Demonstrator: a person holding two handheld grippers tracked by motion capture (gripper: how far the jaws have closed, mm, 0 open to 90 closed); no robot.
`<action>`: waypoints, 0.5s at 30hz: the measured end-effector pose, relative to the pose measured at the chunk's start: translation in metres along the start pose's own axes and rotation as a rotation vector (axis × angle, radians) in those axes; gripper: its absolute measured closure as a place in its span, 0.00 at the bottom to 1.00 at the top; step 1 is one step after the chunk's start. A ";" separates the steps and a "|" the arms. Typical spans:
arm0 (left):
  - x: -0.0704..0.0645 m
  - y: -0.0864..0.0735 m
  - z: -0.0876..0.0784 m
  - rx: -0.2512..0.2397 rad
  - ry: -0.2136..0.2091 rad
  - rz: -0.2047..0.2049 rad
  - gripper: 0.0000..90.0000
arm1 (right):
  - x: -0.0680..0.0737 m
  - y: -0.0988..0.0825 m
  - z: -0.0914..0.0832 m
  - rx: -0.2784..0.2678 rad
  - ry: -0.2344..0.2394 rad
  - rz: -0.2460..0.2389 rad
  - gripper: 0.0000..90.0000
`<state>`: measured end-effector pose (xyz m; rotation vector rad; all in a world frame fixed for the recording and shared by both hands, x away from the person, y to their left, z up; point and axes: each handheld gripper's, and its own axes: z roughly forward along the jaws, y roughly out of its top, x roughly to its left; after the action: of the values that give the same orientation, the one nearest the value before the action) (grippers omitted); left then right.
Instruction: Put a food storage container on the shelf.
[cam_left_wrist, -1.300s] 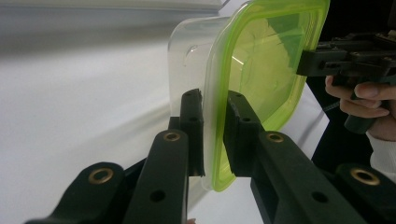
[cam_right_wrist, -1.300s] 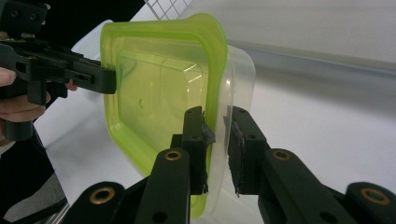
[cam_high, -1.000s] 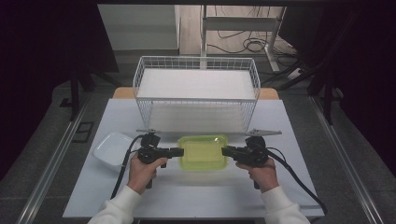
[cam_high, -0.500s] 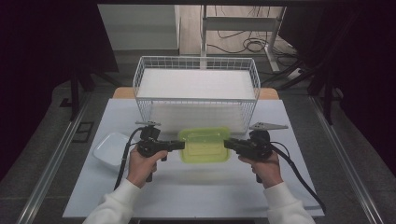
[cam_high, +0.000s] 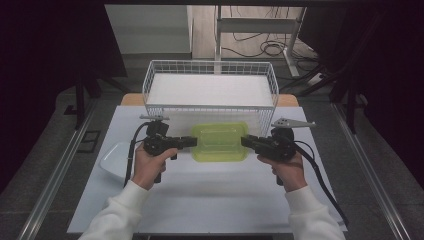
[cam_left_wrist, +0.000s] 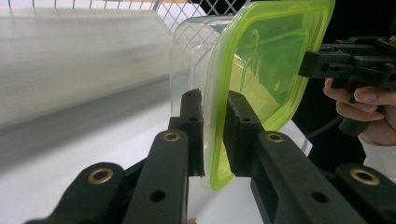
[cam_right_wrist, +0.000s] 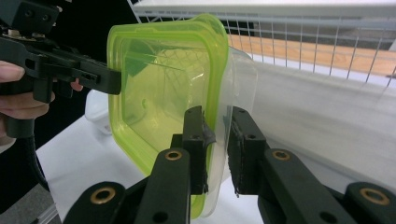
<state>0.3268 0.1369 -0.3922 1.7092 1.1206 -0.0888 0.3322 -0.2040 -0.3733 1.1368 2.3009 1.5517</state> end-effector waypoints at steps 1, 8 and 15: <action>-0.001 0.002 -0.002 -0.003 -0.001 0.005 0.88 | 0.000 0.002 -0.001 -0.005 0.003 -0.002 0.86; -0.009 0.024 -0.011 -0.018 0.008 0.033 0.88 | 0.002 0.023 -0.006 -0.039 0.009 -0.022 0.86; -0.010 0.043 -0.022 -0.040 0.023 0.055 0.88 | 0.003 0.043 -0.004 -0.059 0.022 -0.039 0.86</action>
<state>0.3421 0.1466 -0.3465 1.7080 1.0849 -0.0127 0.3495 -0.1967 -0.3343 1.0603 2.2607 1.6144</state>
